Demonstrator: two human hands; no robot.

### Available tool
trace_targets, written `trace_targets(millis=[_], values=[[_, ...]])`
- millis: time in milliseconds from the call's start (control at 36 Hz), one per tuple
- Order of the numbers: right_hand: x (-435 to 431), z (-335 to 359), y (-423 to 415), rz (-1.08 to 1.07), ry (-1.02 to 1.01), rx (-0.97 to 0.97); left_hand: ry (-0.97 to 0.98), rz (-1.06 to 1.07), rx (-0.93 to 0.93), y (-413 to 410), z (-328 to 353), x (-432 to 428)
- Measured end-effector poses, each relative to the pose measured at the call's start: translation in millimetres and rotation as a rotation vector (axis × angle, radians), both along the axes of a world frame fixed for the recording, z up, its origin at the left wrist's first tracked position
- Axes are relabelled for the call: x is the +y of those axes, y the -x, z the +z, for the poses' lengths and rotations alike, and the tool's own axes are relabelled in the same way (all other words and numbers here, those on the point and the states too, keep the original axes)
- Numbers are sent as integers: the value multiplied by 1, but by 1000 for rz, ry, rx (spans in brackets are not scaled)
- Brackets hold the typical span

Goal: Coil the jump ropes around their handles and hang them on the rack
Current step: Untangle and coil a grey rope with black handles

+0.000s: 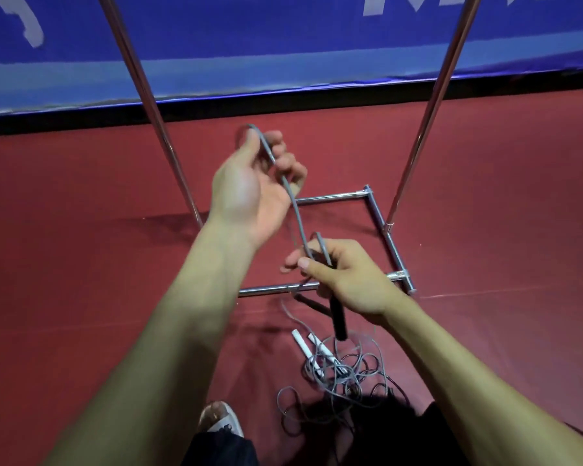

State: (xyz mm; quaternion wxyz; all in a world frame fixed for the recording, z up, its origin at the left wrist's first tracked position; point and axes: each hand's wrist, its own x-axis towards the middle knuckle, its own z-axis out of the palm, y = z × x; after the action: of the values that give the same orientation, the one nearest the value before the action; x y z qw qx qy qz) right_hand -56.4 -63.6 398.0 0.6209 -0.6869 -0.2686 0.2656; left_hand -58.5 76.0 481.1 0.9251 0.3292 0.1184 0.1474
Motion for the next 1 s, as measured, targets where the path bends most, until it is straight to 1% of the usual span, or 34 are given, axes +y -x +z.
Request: trace_targets(millis=[28, 111, 139, 167, 194, 278, 306, 333, 361, 417, 444, 472, 500, 583, 611, 694, 778, 833, 861, 917, 1000], values=[[2, 0, -2, -36, -17, 7, -109, 19, 17, -1, -2, 3], [3, 3, -13, -175, -105, 54, -695, 48, 197, 5, -28, 6], [3, 4, -16, -199, -127, 79, -839, 12, 251, 10, -40, 4], [3, 5, -18, -218, -145, 107, -912, -43, 294, 16, -52, 0], [3, 8, -19, -237, -163, 135, -923, -114, 322, 23, -64, -5], [5, 13, -21, -285, -238, 208, -765, -353, 300, 38, -89, -21], [5, 14, -22, -295, -241, 203, -752, -414, 290, 40, -94, -23], [5, 14, -23, -303, -233, 189, -774, -457, 276, 42, -98, -23], [4, 14, -25, -311, -220, 170, -851, -466, 259, 44, -101, -22], [0, 16, -30, -326, -181, 129, -1060, -384, 246, 48, -108, -17], [-2, 18, -31, -338, -154, 112, -1113, -327, 263, 50, -112, -16], [-4, 18, -33, -348, -123, 94, -1117, -270, 267, 51, -113, -16], [-5, 19, -34, -353, -92, 83, -1012, -230, 259, 52, -110, -18], [-8, 15, -35, -336, 19, 48, -480, -147, 193, 43, -83, -22], [-9, 12, -35, -306, 56, 49, -349, -115, 160, 39, -74, -23], [-8, 7, -24, -132, 117, 102, -109, -23, 78, 30, -61, -21], [-2, -2, -8, 3, 70, 162, 54, -3, 71, 31, -66, -21], [-1, -9, -5, 12, 57, 137, 83, 36, 93, 32, -73, -17], [-1, -12, -5, -11, 51, 117, 65, 54, 107, 31, -75, -15], [1, -15, -8, -69, 16, 142, -67, 76, 175, 29, -78, -11], [4, -19, -10, -168, -73, 294, -337, 2, 298, 31, -83, -18]])
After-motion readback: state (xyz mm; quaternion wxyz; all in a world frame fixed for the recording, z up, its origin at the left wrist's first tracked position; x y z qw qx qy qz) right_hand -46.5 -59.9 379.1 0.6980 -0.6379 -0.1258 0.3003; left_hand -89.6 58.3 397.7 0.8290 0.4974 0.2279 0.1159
